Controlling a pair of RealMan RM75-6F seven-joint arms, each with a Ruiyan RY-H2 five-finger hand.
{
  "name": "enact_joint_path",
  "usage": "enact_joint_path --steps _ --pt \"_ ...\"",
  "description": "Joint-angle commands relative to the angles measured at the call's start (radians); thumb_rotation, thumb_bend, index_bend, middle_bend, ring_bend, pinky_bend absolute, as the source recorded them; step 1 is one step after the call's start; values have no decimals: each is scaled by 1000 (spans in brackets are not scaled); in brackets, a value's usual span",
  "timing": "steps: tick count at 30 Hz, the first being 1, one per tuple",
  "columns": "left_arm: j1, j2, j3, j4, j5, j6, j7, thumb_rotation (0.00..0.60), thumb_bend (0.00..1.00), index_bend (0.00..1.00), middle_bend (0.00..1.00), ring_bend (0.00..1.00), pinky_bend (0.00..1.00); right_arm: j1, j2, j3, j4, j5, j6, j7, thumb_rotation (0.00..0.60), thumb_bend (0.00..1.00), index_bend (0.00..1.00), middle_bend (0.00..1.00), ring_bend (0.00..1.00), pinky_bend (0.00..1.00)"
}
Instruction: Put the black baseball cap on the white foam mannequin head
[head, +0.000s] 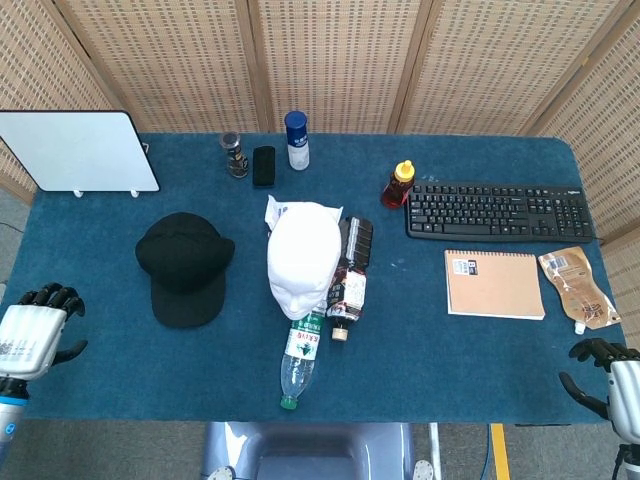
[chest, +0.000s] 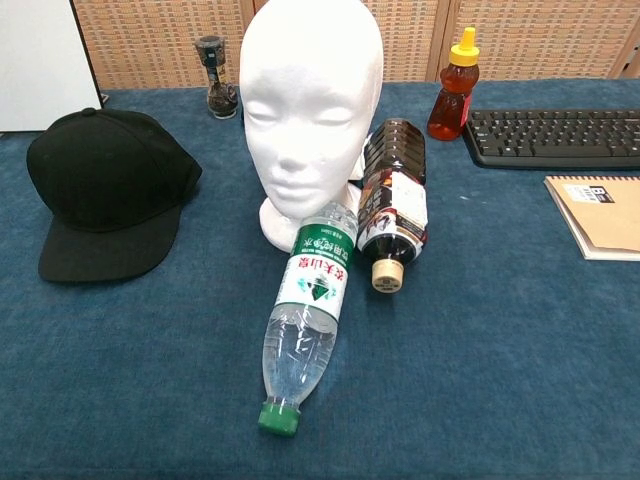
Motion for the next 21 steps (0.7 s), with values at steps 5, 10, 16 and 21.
enact_joint_path --steps 5,10,16,21 --pt "-51 -75 -15 48 -11 -44 -17 600 124 599 488 362 570 -2 -1 -3 0 -6 5 3 600 233 498 540 564 595" --pt "-81 -128 -14 74 -40 -92 -14 600 131 661 560 432 633 -10 -2 -4 6 -1 12 11 600 233 498 540 563 595" --pt "-110 -200 -9 121 -56 -120 4 600 190 671 578 462 691 -22 1 -6 14 7 22 20 600 233 498 540 563 594" --pt "-116 -280 -3 179 -29 -92 16 600 213 671 578 463 697 -27 0 -8 20 10 23 25 600 233 498 540 563 594"
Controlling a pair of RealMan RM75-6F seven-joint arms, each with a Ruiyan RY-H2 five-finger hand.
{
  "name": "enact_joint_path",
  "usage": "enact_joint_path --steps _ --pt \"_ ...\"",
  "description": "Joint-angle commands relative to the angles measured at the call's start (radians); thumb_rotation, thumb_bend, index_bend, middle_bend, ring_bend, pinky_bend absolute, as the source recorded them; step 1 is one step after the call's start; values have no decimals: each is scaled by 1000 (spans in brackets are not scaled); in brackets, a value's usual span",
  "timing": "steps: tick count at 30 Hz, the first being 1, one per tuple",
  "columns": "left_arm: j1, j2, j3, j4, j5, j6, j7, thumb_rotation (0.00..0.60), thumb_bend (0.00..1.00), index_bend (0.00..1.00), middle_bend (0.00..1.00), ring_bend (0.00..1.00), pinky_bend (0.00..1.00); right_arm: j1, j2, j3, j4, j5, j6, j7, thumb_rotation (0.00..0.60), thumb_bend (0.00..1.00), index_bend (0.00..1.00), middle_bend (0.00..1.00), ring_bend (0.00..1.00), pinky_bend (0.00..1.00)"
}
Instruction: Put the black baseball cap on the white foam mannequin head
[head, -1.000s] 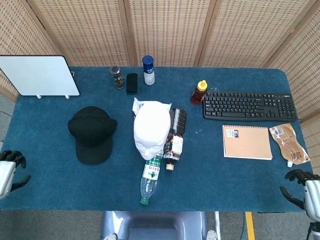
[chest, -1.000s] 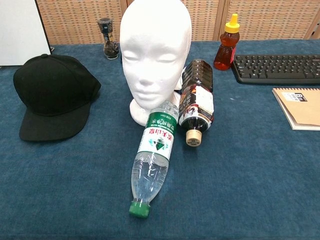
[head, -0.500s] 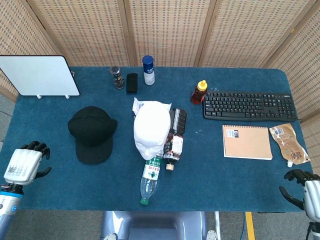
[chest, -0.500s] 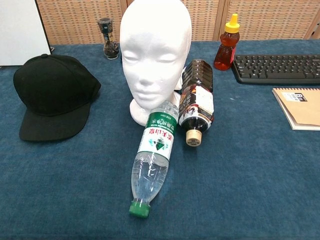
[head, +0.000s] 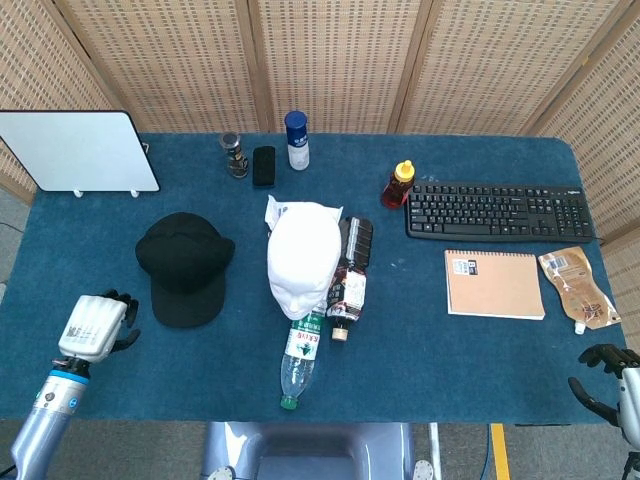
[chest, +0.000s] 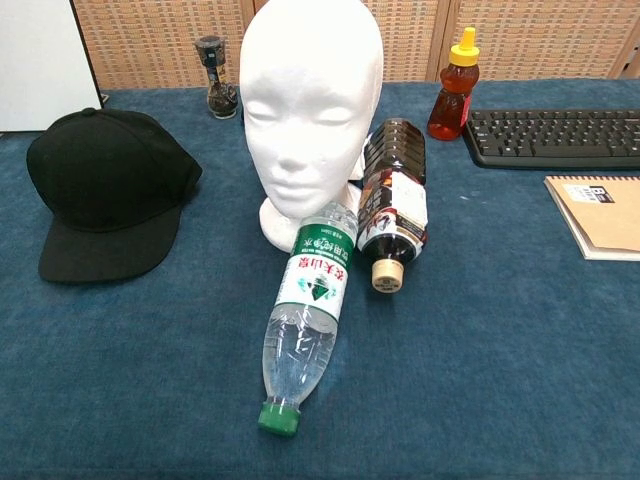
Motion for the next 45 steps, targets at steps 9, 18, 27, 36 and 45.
enact_joint_path --steps 9,18,27,36,45 --pt "-23 -139 15 94 -7 -1 54 600 195 671 578 463 700 -5 -4 -4 8 1 -1 4 600 233 498 541 563 594" --pt "-28 -220 -7 171 -72 -1 67 600 88 671 578 462 700 -14 -1 -4 14 6 5 10 600 233 498 540 563 594" --pt "-46 -302 -17 277 -77 10 65 600 89 671 578 463 700 -20 6 -5 3 3 9 -1 600 234 498 541 563 594" --pt "-58 -389 -22 374 -58 36 20 600 106 671 578 463 700 -23 14 -7 -14 4 6 -14 600 233 498 541 563 595" --pt "-64 -427 -15 402 -59 34 21 600 112 671 578 463 700 -26 21 -4 -19 18 0 -12 600 233 498 540 563 594"
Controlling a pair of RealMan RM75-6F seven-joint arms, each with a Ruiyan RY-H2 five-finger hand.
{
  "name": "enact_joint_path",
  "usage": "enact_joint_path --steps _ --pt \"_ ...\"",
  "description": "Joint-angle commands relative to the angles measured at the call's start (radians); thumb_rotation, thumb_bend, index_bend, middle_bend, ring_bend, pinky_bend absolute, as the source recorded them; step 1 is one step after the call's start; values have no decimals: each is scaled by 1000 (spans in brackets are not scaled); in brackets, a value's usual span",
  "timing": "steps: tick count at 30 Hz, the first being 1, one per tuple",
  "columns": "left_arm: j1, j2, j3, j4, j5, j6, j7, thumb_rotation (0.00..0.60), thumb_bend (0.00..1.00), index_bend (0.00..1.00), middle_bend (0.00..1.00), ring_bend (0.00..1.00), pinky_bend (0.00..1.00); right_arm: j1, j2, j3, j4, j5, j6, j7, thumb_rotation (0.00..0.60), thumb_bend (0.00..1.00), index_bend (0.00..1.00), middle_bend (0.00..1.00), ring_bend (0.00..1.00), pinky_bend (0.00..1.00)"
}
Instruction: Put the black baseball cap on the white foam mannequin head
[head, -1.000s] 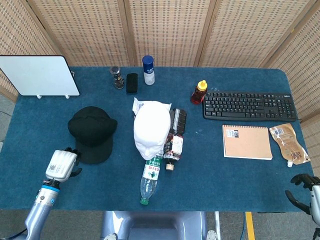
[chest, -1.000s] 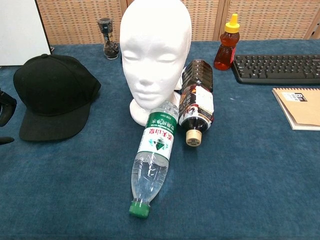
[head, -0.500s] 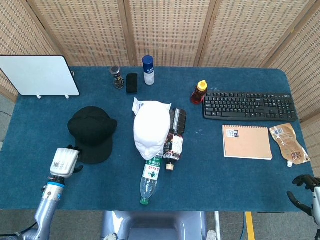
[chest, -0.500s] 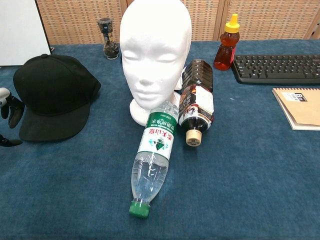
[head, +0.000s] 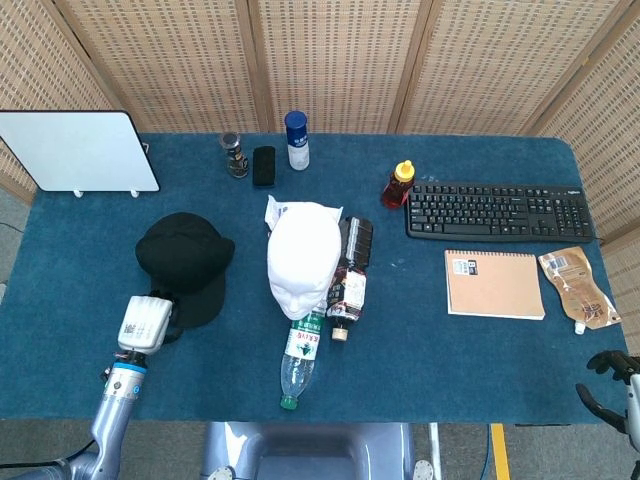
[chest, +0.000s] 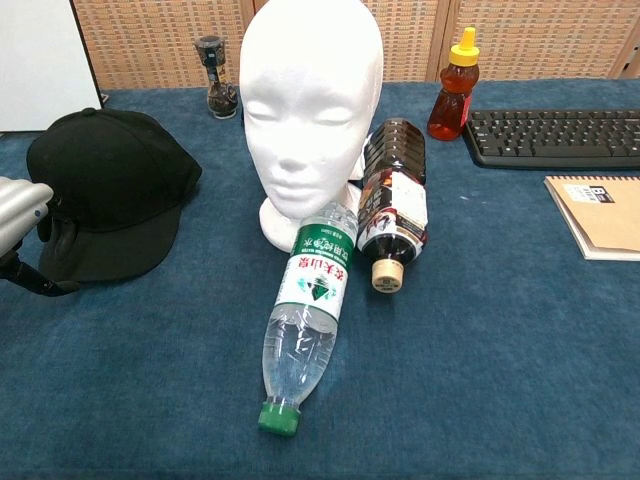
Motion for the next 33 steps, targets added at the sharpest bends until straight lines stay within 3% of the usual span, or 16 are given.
enact_joint_path --steps 1,22,33 --pt "-2 -12 2 15 1 1 1 600 111 671 578 463 700 -2 1 0 1 3 -1 1 600 234 498 540 563 594" --pt "-28 -81 -2 137 27 11 -19 600 134 671 578 462 700 -12 9 2 14 17 -1 21 600 233 498 539 563 595" --pt "-78 -101 -50 175 30 4 -46 600 157 671 578 463 700 -20 14 5 15 19 12 22 600 234 498 539 563 595"
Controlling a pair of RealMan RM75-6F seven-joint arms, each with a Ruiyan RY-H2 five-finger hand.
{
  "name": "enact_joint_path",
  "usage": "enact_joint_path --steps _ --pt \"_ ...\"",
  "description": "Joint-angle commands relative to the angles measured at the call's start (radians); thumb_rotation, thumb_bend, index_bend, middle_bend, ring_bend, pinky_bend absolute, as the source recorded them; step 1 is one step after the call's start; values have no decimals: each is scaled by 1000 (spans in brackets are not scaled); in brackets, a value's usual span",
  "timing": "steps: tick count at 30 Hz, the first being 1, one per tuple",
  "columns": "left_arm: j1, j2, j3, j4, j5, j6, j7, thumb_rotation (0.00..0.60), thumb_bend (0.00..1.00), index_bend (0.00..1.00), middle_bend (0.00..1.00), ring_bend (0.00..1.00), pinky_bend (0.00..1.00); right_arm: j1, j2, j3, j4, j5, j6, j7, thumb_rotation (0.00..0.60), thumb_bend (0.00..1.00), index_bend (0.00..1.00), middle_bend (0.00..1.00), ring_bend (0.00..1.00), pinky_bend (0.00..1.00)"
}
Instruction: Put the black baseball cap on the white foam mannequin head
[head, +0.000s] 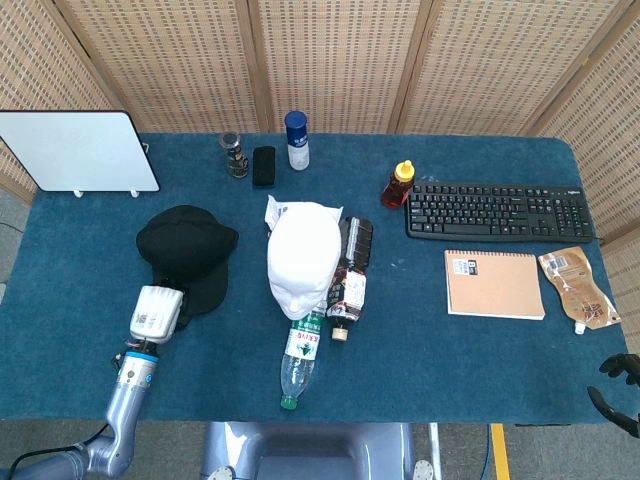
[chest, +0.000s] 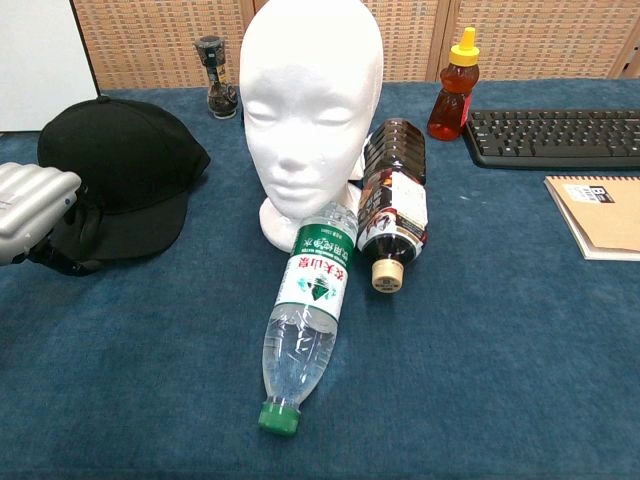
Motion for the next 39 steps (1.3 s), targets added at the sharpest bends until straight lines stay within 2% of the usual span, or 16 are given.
enact_joint_path --steps 1,10,12,15,28,35,37,39 --pt "-24 -1 -21 8 1 -5 -4 600 158 671 578 463 700 -2 1 2 -1 1 3 -1 600 234 498 539 563 595" --pt "-135 -20 -122 72 -45 -79 -18 600 158 671 578 462 696 -18 24 2 -21 1 26 -17 600 233 498 540 563 595" --pt "-179 -34 -162 112 -75 -118 -18 600 158 670 578 463 688 -24 27 1 -25 3 32 -22 600 234 498 540 563 595" --pt "-208 -51 -178 160 -96 -141 -27 600 157 671 578 463 683 -27 31 2 -30 4 34 -26 600 233 497 540 563 599" --pt "-309 -127 -189 420 -122 -217 -128 600 158 671 576 456 667 -39 54 17 -36 12 61 -33 600 233 492 539 563 609" --pt "-360 -162 -191 555 -130 -266 -217 600 167 670 527 421 622 -41 53 19 -40 11 64 -37 600 234 492 539 563 609" --pt "-363 -164 -183 566 -124 -269 -240 600 195 663 514 409 598 -41 53 20 -42 12 63 -39 600 233 492 539 564 609" --pt "-361 -159 -170 565 -115 -270 -262 600 263 657 507 405 589 -42 53 20 -42 11 65 -38 600 233 492 539 563 608"
